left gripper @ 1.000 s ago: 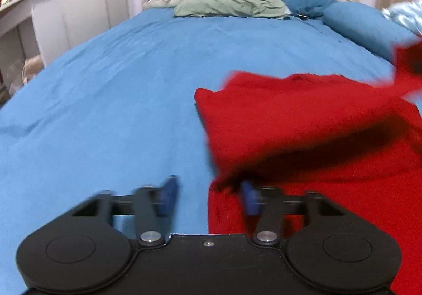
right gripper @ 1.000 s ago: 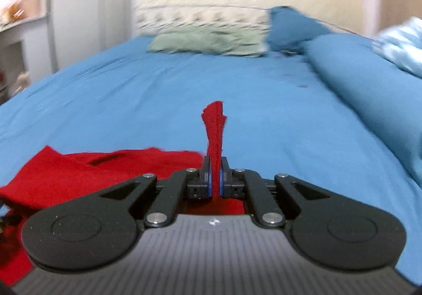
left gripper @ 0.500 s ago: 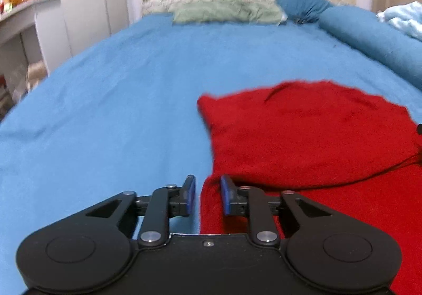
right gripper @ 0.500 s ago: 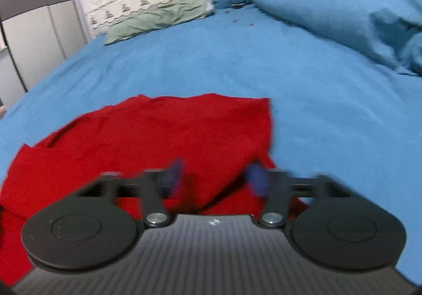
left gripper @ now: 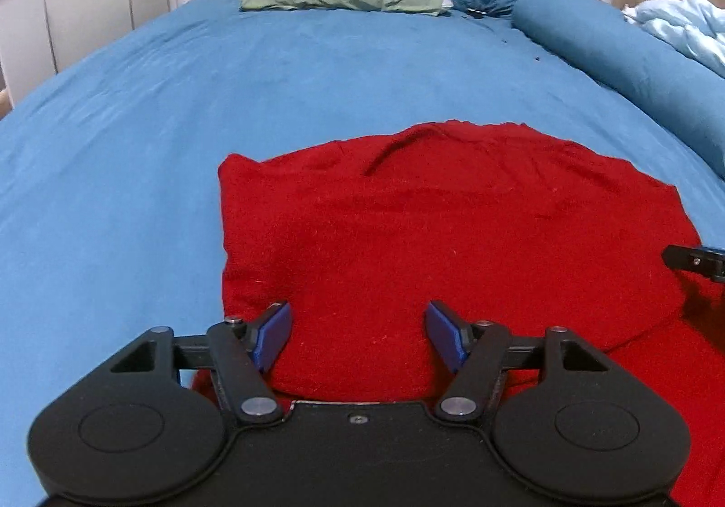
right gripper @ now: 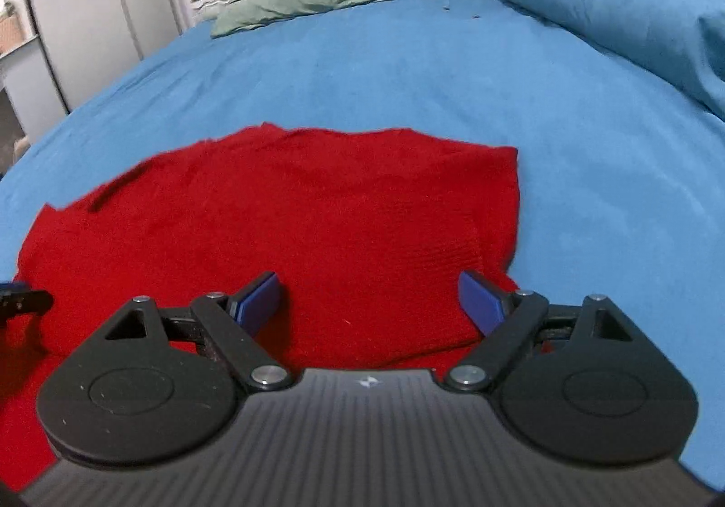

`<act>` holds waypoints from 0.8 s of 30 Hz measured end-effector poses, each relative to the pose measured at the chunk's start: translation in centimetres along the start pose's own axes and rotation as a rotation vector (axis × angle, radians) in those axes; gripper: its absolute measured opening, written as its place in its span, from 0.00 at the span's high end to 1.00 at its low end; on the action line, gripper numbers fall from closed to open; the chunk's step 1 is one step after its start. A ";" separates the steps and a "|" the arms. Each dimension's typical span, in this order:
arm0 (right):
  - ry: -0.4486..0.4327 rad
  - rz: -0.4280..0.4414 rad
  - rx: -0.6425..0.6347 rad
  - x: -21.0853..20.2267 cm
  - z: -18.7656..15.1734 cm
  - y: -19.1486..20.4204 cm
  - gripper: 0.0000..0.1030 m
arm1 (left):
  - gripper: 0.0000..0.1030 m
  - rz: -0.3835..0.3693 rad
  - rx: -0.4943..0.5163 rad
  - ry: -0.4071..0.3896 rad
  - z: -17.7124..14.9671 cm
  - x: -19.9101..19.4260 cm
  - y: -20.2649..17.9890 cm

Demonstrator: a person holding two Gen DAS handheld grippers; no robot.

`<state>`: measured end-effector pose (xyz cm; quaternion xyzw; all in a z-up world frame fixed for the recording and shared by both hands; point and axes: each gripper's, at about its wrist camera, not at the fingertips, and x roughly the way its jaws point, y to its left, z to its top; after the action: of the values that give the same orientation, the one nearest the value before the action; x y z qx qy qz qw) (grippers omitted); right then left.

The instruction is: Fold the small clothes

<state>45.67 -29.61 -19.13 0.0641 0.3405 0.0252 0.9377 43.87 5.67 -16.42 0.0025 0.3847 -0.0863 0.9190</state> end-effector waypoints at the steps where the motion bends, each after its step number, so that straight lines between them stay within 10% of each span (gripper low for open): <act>1: -0.004 0.007 -0.015 -0.2 -0.2 -0.2 0.02 | 0.31 -0.001 0.002 0.005 0.1 0.0 0.0; 11: -0.049 0.053 0.055 -4.5 0.7 -1.4 0.03 | 0.33 0.042 -0.017 -0.011 1.9 -4.6 -0.9; 17: -0.145 0.087 0.002 -14.0 2.7 -1.6 0.02 | 0.31 0.054 0.020 -0.101 3.1 -14.1 -2.5; 24: -0.188 0.133 -0.039 -27.9 3.0 -2.1 0.01 | 0.06 0.062 0.019 -0.203 0.6 -26.6 -3.4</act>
<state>26.24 -34.55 0.56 0.0703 0.2455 0.0878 0.9628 25.41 6.43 3.00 0.0145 0.2887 -0.0612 0.9554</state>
